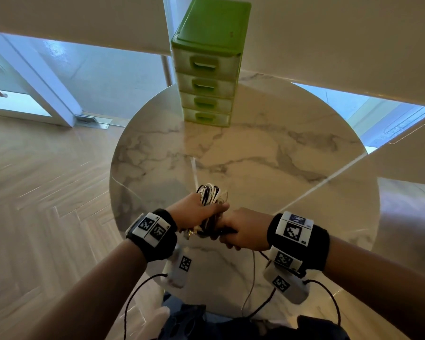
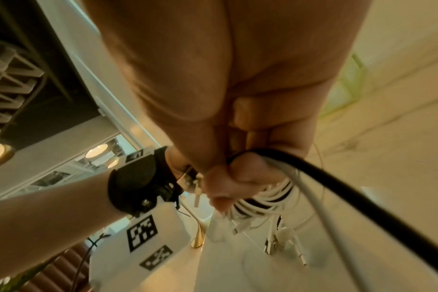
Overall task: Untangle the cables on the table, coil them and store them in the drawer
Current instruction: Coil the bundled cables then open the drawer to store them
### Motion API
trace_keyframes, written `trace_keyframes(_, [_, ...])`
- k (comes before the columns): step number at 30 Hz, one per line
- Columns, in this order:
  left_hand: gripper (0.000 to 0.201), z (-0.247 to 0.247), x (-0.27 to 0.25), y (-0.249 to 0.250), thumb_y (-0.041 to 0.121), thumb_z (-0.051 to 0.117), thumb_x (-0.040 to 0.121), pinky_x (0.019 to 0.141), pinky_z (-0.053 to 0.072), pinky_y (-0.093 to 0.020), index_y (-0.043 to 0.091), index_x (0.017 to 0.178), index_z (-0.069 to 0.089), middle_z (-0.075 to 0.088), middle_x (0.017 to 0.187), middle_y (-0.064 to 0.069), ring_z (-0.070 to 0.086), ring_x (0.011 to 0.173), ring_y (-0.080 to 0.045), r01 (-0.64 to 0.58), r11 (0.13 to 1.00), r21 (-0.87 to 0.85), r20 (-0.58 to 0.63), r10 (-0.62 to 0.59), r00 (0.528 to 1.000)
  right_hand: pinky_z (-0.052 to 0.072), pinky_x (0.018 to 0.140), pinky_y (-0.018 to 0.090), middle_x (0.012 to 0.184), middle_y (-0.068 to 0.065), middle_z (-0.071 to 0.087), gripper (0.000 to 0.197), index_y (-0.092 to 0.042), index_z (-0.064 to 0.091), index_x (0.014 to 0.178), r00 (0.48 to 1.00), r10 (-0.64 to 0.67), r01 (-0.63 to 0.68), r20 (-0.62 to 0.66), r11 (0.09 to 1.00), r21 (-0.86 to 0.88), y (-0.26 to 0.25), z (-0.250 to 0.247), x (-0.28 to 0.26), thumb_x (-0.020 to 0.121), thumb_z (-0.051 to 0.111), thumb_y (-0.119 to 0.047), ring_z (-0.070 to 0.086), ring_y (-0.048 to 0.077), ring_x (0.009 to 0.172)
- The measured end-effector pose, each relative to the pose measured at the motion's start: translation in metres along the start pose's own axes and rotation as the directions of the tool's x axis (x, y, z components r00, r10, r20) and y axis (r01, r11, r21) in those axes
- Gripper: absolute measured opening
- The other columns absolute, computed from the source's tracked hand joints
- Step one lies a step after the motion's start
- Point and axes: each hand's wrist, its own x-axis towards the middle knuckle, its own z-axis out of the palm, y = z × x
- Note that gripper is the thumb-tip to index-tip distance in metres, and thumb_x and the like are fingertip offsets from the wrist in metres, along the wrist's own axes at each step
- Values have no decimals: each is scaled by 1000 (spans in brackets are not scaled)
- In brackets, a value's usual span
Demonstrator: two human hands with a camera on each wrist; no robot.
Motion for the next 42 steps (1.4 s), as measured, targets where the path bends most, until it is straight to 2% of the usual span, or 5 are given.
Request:
trace_keyframes(6, [35, -15, 3, -6, 38, 55, 92, 69, 53, -34, 5, 92, 66, 69, 81, -9, 65, 75, -27, 19, 999, 37, 166, -25, 986, 44, 64, 15, 82, -4, 59, 22, -19, 48, 110, 982, -120, 105, -148, 989, -104, 0, -21, -13, 90, 49, -9, 56, 10, 67])
trace_keyframes(12, [76, -13, -3, -10, 91, 37, 62, 60, 50, -19, 20, 75, 62, 63, 67, 5, 58, 61, -10, -129, 955, -267, 376, 226, 898, 46, 83, 32, 117, 4, 58, 31, -32, 42, 124, 963, -223, 199, -152, 967, -158, -6, -38, -11, 93, 38, -32, 57, 20, 97])
trace_keyframes(24, [18, -16, 0, -10, 17, 66, 82, 60, 48, -18, 4, 79, 53, 63, 58, 7, 58, 53, -6, -48, 605, -795, 435, 623, 651, 42, 92, 38, 112, 9, 50, 44, -17, 55, 124, 784, -394, 296, -480, 916, -269, 11, -35, 18, 91, 33, -35, 46, 23, 103])
trace_keyframes(31, [2, -19, -12, 2, 13, 63, 73, 59, 46, -17, 13, 74, 64, 61, 53, 7, 55, 51, -5, -44, 495, -868, 313, 612, 726, 33, 101, 31, 115, 1, 33, 80, -34, 48, 126, 808, -300, 321, -508, 946, -49, 11, -40, 17, 62, 44, -82, 34, 18, 112])
trace_keyframes(42, [25, -26, -16, 13, 9, 72, 53, 60, 53, -24, 8, 78, 69, 68, 65, -3, 64, 61, -15, -154, 669, -727, 95, 320, 943, 50, 84, 40, 103, 9, 64, 44, -17, 46, 119, 898, -106, 191, -428, 968, 160, 9, -52, 14, 76, 53, -21, 62, 25, 93])
